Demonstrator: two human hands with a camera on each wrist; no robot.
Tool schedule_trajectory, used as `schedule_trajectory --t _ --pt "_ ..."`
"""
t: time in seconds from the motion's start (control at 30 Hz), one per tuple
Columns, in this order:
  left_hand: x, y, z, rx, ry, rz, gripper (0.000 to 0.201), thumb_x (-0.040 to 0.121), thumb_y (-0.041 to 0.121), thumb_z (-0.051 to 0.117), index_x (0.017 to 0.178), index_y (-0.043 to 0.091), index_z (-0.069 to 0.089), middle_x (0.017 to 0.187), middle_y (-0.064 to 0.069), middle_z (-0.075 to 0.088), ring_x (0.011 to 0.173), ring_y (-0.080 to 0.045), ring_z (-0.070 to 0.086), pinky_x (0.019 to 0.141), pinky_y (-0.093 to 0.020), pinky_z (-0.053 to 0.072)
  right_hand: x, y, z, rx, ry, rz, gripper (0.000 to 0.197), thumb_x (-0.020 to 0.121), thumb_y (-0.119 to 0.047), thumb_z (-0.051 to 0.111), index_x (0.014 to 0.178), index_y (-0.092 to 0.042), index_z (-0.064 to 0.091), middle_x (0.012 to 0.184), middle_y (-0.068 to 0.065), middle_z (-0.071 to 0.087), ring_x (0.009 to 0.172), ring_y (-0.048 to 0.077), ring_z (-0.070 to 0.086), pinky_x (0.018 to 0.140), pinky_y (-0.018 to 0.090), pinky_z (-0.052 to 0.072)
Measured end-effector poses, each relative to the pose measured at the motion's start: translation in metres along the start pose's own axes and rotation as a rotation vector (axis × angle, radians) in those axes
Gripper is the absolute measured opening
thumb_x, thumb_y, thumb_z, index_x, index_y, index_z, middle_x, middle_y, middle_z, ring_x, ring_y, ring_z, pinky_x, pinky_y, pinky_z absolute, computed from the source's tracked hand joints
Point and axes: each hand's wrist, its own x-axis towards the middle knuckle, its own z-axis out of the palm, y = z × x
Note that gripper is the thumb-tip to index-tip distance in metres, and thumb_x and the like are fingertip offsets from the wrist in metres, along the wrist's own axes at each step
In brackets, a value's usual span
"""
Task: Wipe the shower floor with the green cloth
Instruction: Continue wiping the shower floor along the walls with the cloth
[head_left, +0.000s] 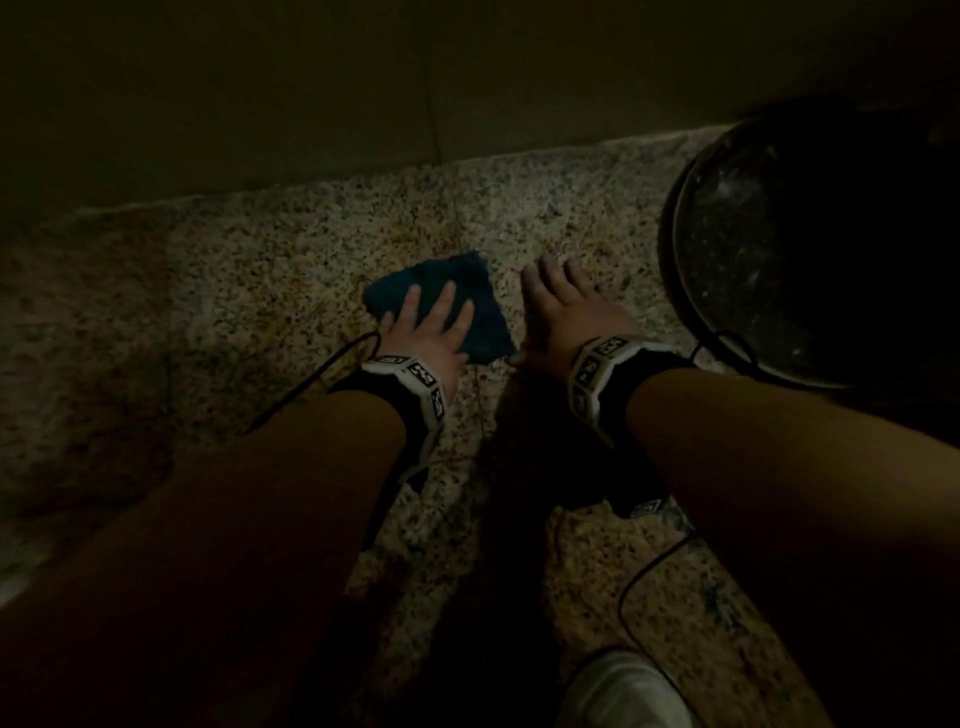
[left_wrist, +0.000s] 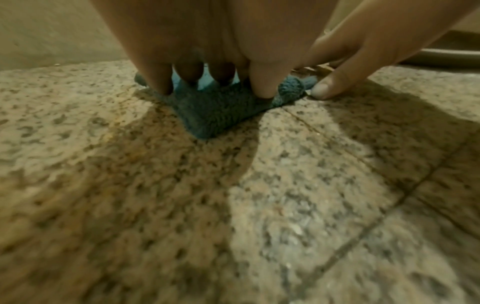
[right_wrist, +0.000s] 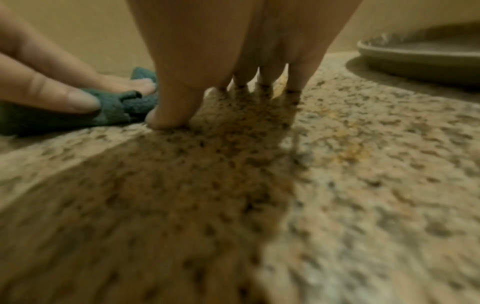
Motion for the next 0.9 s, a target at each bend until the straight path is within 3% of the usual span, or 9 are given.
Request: schedule_trajectory --t 0.13,0.33,0.6,0.77,0.9 --pt "0.002 -0.003 0.007 0.019 0.06 0.019 0.058 0.103 0.04 0.019 0.149 0.03 -0.015 0.154 0.004 -0.028 0.142 -0.03 -0.021 0.116 -0.044 -0.001 -0.005 0.01 0.004 -0.001 0.039 0.017 0.092 0.088 -0.06 0.05 0.15 -0.031 -0.01 0.157 -0.004 -0.022 0.145 0.02 -0.016 0.119 0.044 0.007" --pt "0.016 -0.011 -0.001 0.04 0.038 0.064 0.059 0.102 0.042 0.021 0.148 0.032 -0.014 0.153 0.006 -0.028 0.142 -0.029 -0.022 0.116 -0.043 -0.001 -0.007 0.016 0.008 -0.005 0.088 0.017 0.09 0.087 -0.063 0.047 0.15 -0.032 -0.009 0.156 -0.007 -0.022 0.146 0.018 -0.013 0.117 0.04 0.006" --pt "0.059 -0.014 -0.062 0.324 0.128 0.167 0.059 0.103 0.039 0.021 0.148 0.03 -0.016 0.155 0.003 -0.024 0.144 -0.031 -0.013 0.115 -0.043 0.012 -0.007 0.02 0.012 -0.001 0.104 0.003 0.089 0.089 -0.063 0.043 0.15 -0.032 -0.013 0.155 -0.009 -0.025 0.145 0.015 -0.016 0.117 0.035 0.002" --pt "0.086 0.003 -0.1 0.192 0.158 0.198 0.06 0.102 0.039 0.025 0.15 0.027 -0.009 0.157 0.001 -0.018 0.143 -0.034 -0.01 0.114 -0.049 0.011 -0.005 0.019 0.014 0.009 0.08 0.008 0.09 0.089 -0.063 0.043 0.149 -0.031 -0.015 0.154 -0.007 -0.027 0.144 0.017 -0.018 0.117 0.036 -0.001" --pt "0.084 0.015 -0.104 0.117 0.16 0.145 0.059 0.103 0.038 0.025 0.151 0.026 -0.007 0.157 0.001 -0.016 0.144 -0.033 -0.01 0.114 -0.05 0.008 -0.006 0.018 0.014 0.004 0.073 0.008 0.09 0.089 -0.062 0.042 0.148 -0.031 -0.018 0.154 -0.007 -0.028 0.144 0.017 -0.019 0.118 0.038 -0.002"
